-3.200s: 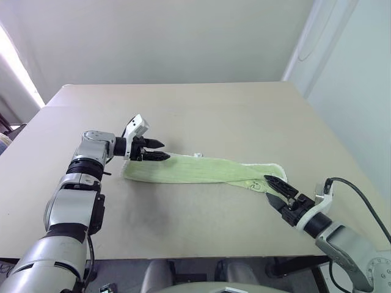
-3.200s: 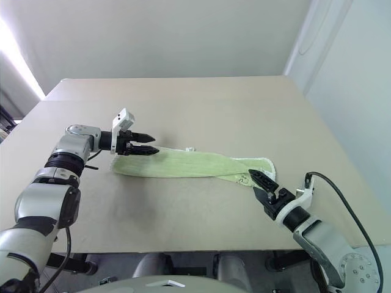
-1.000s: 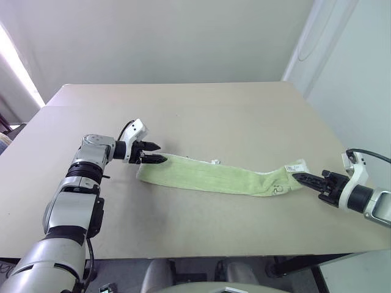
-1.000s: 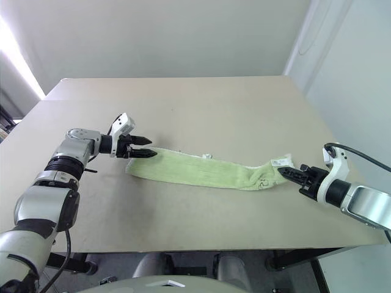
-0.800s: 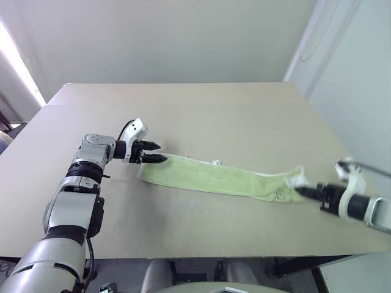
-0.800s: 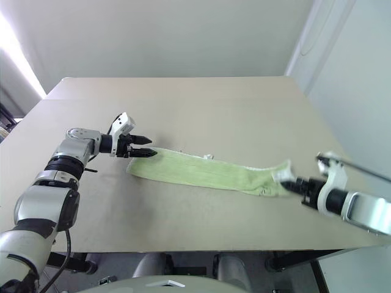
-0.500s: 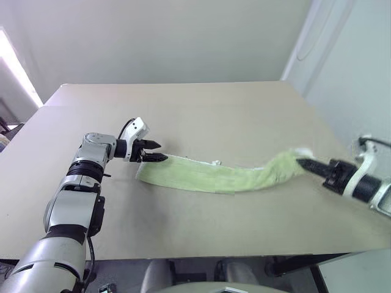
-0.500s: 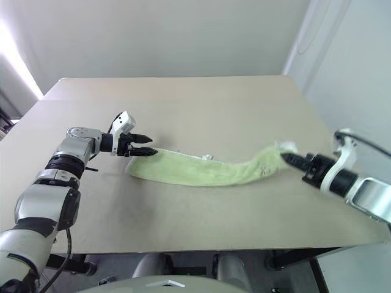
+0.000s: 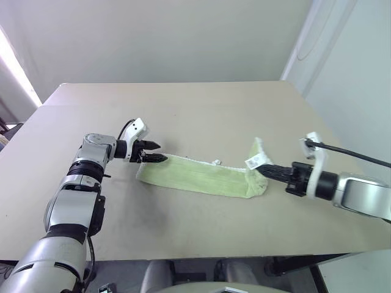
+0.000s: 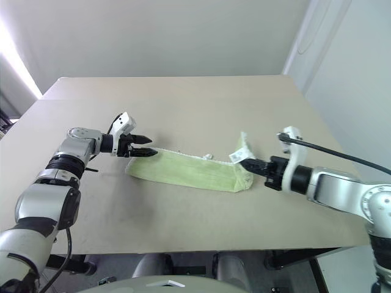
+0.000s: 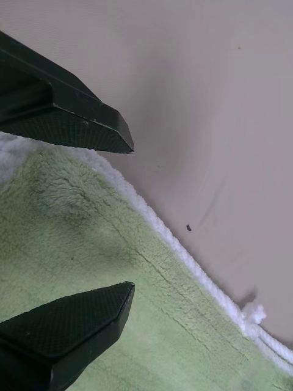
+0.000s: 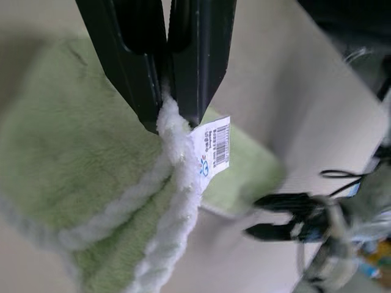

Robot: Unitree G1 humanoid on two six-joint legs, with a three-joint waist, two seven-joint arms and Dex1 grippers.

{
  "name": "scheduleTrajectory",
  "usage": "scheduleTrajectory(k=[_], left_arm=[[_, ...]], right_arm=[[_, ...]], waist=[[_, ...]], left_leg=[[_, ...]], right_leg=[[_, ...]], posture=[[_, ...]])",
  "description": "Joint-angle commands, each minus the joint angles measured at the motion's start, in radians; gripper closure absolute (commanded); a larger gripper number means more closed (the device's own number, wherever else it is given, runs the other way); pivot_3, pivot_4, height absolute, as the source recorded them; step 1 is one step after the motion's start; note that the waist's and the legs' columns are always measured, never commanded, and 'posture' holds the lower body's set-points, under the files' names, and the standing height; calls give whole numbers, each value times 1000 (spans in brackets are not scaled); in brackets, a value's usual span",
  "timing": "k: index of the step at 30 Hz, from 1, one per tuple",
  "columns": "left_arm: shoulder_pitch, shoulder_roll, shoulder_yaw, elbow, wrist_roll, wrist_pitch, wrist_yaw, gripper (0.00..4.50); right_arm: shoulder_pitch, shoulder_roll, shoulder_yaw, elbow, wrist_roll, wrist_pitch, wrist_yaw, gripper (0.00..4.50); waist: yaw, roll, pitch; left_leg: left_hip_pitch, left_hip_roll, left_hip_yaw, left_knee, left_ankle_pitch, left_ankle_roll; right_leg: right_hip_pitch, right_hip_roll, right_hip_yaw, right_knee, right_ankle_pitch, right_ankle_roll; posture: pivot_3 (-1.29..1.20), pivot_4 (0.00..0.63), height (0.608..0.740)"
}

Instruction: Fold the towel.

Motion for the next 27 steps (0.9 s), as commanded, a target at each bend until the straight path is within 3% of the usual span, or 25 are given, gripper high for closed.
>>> scheduleTrajectory(k=[1,16,27], left_arm=[[-35,-2,3,-3,2,-16,9,965],[-32,-1,9,-4,3,-19,9,965],[-27,-1,7,-9,2,-19,10,965]], right_arm=[[-92,71,95,43,-57,-17,-45,4472],[-194,317,268,129,-317,47,70,4472],[-206,433,277,149,-575,36,174,4472]], waist=[[-1,0,0],[-2,0,0],[-2,0,0]], left_leg=[[0,0,0,0,0,0],[-2,1,1,0,0,0],[-2,0,1,0,0,0]], right_leg=[[0,0,0,0,0,0],[-2,1,0,0,4,0],[-2,1,0,1,4,0]], posture=[[0,0,683],[0,0,683],[0,0,683]])
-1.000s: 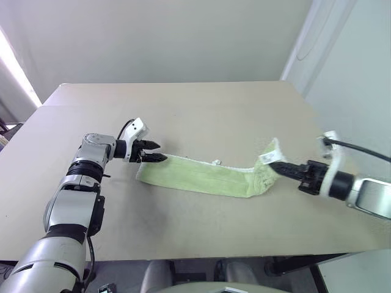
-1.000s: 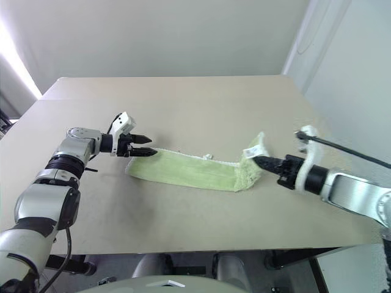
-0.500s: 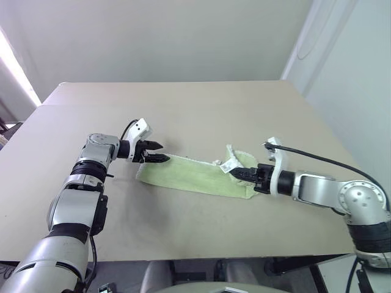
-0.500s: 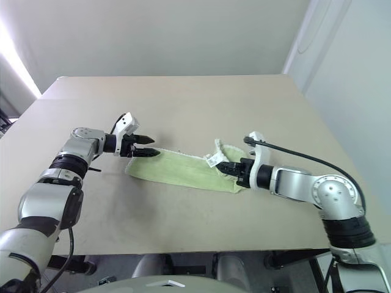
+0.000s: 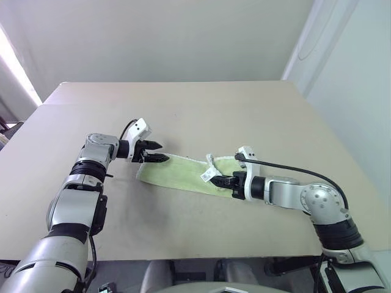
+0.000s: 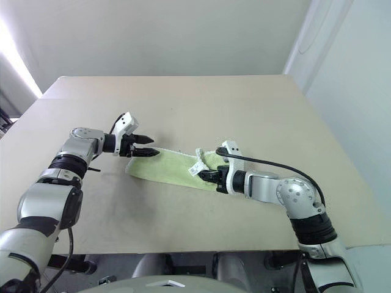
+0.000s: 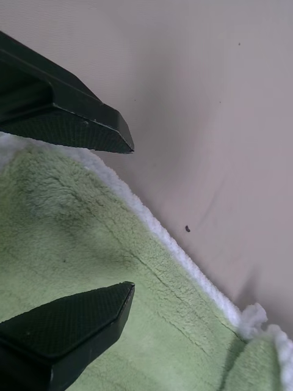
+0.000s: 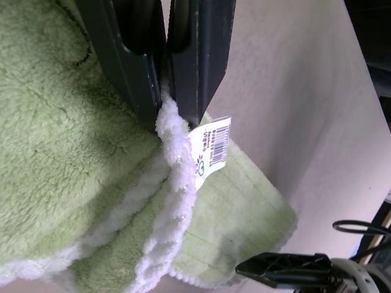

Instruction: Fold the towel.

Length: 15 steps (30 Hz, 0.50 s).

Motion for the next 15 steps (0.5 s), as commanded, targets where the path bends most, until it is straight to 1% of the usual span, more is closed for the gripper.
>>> scheduleTrajectory(k=[1,4,8,9,11,14,15], left_arm=[[-23,12,7,-14,-3,-12,-1,965],[-25,12,7,-12,-3,-11,0,965],[-27,13,6,-10,-2,-10,0,965],[-28,13,6,-10,-2,-9,-1,965],[-28,13,6,-8,-2,-9,-1,965],[-29,14,7,-5,-1,-8,1,965],[-29,14,7,-5,-1,-8,1,965]], right_arm=[[-24,38,-41,2,-32,-4,33,4472],[-22,47,-61,-27,-33,6,69,3769],[-20,53,-78,-69,-32,11,108,2320],[-17,53,-84,-83,-30,11,117,2054],[-13,56,-107,-118,-22,-5,136,1243],[-13,74,-191,-155,22,-59,146,184],[-18,81,-224,-155,32,-78,143,31]], waist=[[0,0,0],[-1,0,0],[0,0,0],[0,0,0],[0,0,0],[0,0,0],[0,0,0]], left_leg=[[0,0,0,0,0,0],[0,0,0,0,0,0],[0,0,0,0,0,0],[0,0,0,0,0,0],[0,0,0,0,0,0],[0,0,0,0,0,0],[0,0,0,0,0,0]], right_leg=[[0,0,0,0,0,0],[0,0,0,0,0,0],[0,0,0,0,0,0],[0,0,0,0,0,0],[0,0,0,0,0,0],[0,0,0,0,0,0],[0,0,0,0,0,0]], posture=[[0,0,683],[0,0,683],[0,0,683],[0,0,683],[0,0,683],[0,0,683],[0,0,683]])
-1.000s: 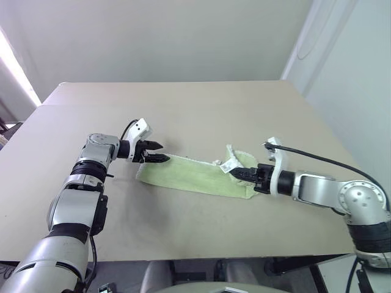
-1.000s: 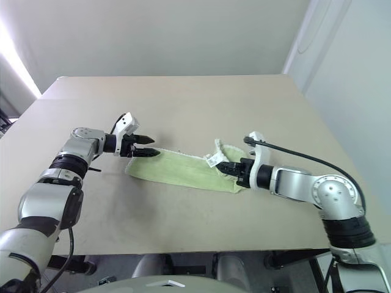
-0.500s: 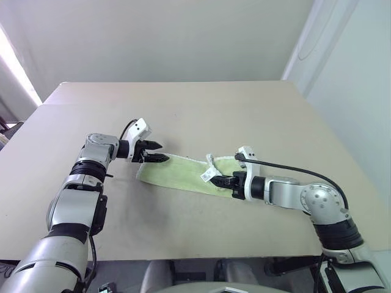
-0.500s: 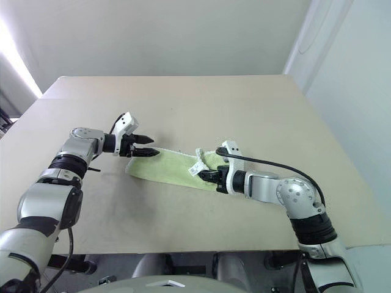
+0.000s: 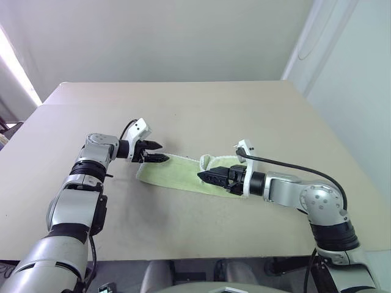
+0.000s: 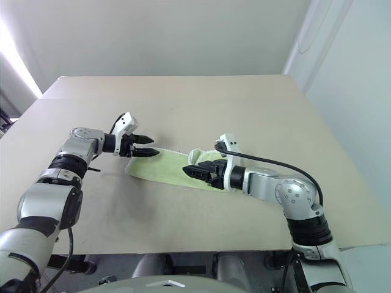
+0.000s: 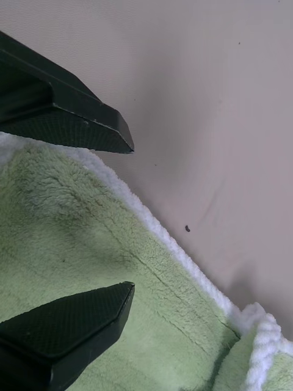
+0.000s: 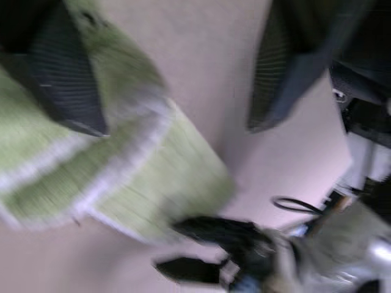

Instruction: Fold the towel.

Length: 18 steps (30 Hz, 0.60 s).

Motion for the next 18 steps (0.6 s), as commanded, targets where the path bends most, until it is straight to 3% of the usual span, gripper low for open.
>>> scheduleTrajectory(k=[1,6,10,18], left_arm=[[-28,13,7,-5,-2,-8,3,965],[-27,10,8,-6,-3,-8,8,965],[-27,6,8,-7,-3,-13,16,965],[-26,10,7,-3,0,-26,25,965]], right_arm=[[-24,19,-132,-44,47,-85,6,31],[-26,14,-195,36,-139,-226,-17,31],[63,-33,-42,25,-401,-327,58,31],[122,68,73,9,-562,-412,130,31]], waist=[[1,0,0],[1,0,0],[0,0,0],[-5,0,0]], left_leg=[[0,0,0,0,0,0],[0,0,0,0,0,0],[0,0,0,0,0,0],[0,0,0,1,0,0]], right_leg=[[0,0,0,0,0,0],[0,0,0,0,0,0],[0,0,0,0,0,0],[-2,0,0,4,0,1]], posture=[[0,0,683],[0,0,683],[0,0,683],[0,0,683]])
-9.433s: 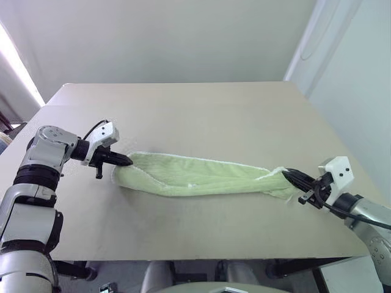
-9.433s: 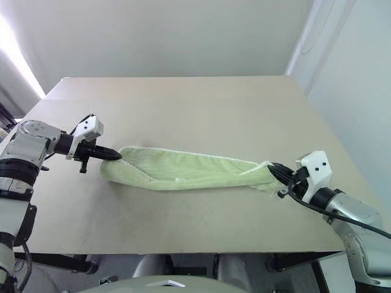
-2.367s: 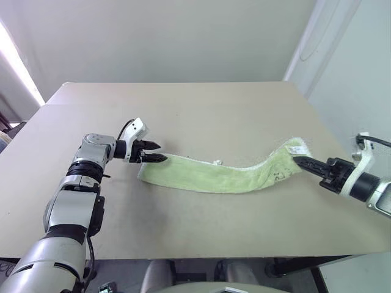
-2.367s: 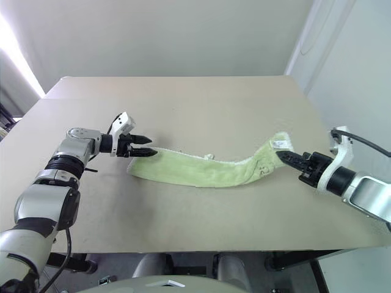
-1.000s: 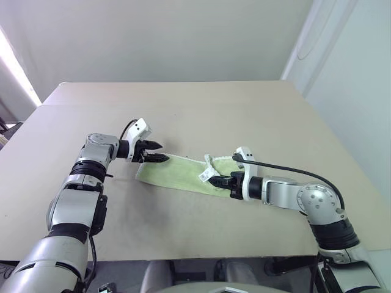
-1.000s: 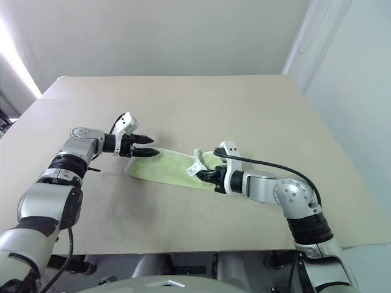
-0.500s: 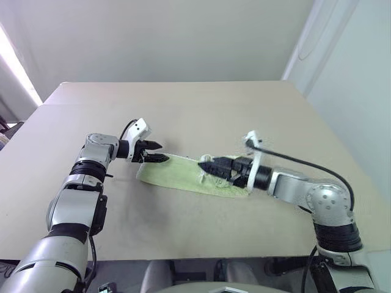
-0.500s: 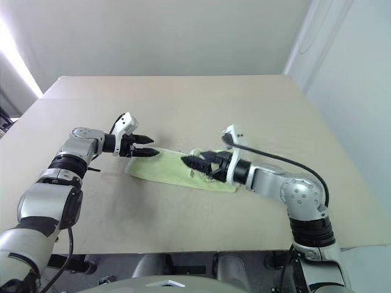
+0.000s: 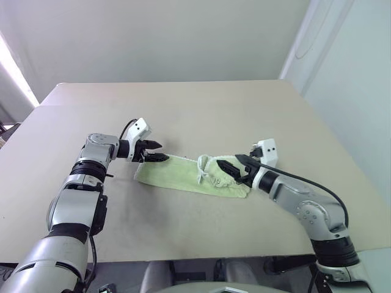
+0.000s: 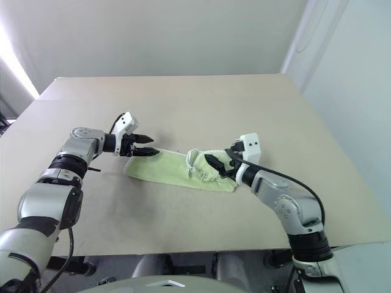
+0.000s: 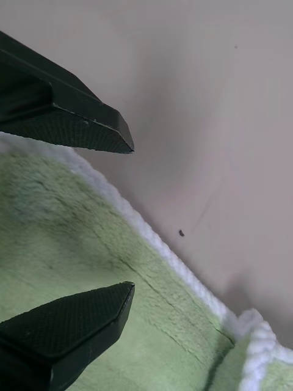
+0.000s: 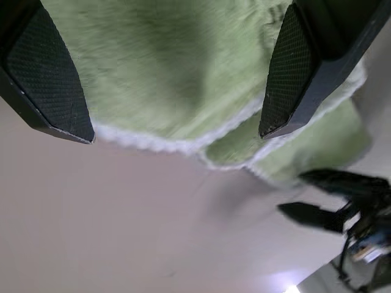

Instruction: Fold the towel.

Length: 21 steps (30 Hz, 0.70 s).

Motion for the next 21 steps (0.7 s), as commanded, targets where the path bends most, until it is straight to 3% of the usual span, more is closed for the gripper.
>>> scheduleTrajectory(k=[1,11,21], left_arm=[[-26,12,7,-3,0,-16,5,965],[-16,18,-2,-3,15,-53,25,965],[-18,30,5,1,12,-52,21,965]], right_arm=[[-18,38,17,-22,-52,-43,22,31],[1,80,155,97,-289,-87,57,31],[-50,34,303,207,-548,-122,116,31]], waist=[[2,0,0],[4,0,0],[0,-1,-1]], left_leg=[[1,0,0,0,0,0],[1,0,0,1,0,0],[3,0,0,1,0,0]], right_leg=[[0,0,0,1,0,0],[1,0,0,1,0,-1],[2,0,0,1,-3,0]], posture=[[0,0,683],[0,0,683],[0,0,683]])
